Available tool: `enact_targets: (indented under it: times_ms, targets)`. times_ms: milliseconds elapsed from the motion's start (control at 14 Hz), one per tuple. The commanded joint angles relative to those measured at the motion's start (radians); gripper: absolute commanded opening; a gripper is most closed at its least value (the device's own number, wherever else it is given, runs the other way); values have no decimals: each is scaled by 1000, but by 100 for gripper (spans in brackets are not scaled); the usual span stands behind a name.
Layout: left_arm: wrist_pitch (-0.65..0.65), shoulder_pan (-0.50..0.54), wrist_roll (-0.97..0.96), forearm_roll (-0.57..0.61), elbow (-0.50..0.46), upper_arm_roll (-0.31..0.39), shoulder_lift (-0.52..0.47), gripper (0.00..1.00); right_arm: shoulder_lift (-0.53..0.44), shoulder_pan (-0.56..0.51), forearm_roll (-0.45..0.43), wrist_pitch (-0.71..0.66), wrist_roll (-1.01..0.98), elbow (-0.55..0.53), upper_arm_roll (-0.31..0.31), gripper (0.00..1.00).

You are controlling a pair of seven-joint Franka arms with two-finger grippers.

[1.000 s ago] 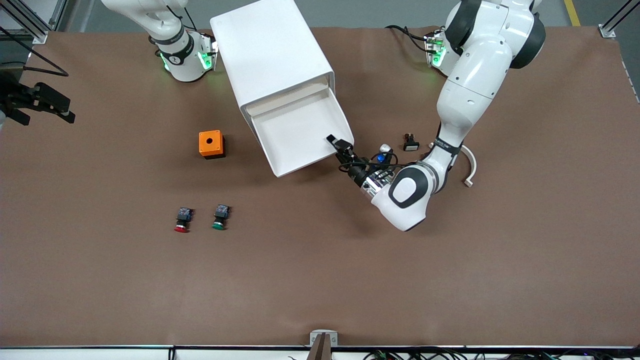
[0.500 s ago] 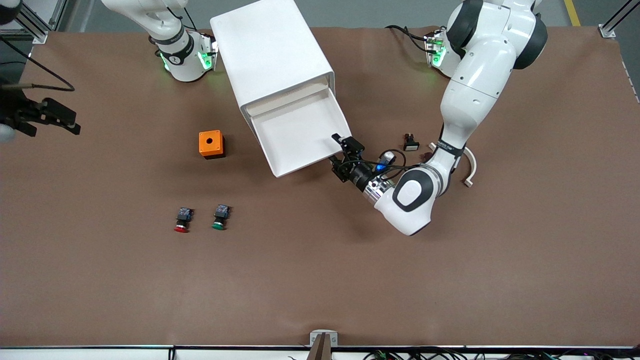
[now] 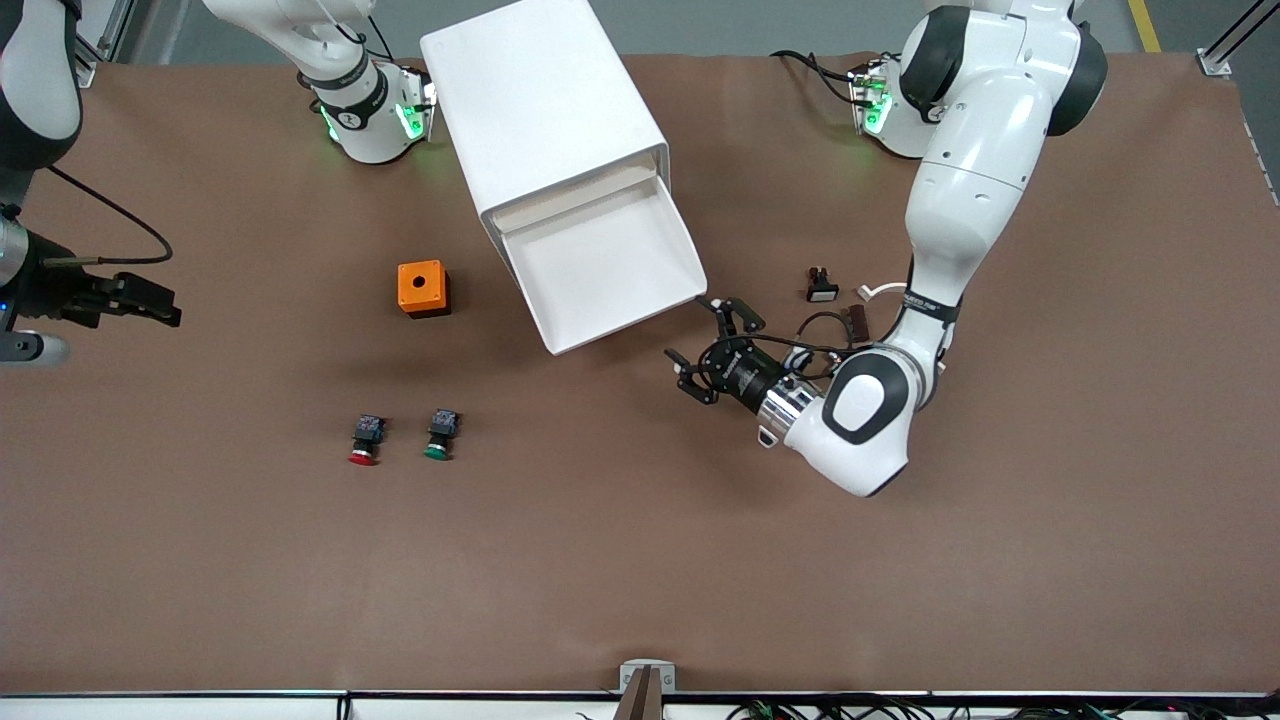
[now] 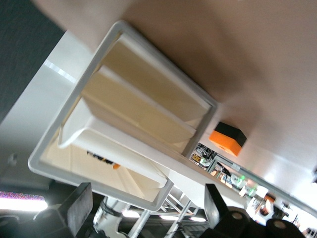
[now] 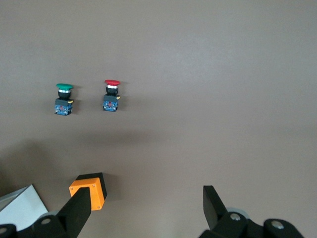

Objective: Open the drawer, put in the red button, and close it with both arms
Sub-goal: 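Release the drawer with the left gripper while the right gripper reaches the red button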

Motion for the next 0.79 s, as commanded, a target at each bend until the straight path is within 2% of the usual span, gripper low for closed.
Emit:
enact_targets:
  times_ms: [0, 214, 571, 714]
  targets:
    - [8, -48, 211, 34, 39, 75, -14, 99, 30, -19, -20, 28, -1, 25, 7, 100]
    - [106, -120, 368, 185, 52, 141, -81, 99, 70, -16, -3, 123, 16, -25, 9, 100]
    - [317, -157, 448, 475, 49, 144, -173, 99, 131, 31, 2, 295, 156, -122, 13, 100]
    - [360, -195, 448, 653, 44, 144, -208, 99, 169, 38, 15, 322, 160, -125, 13, 100]
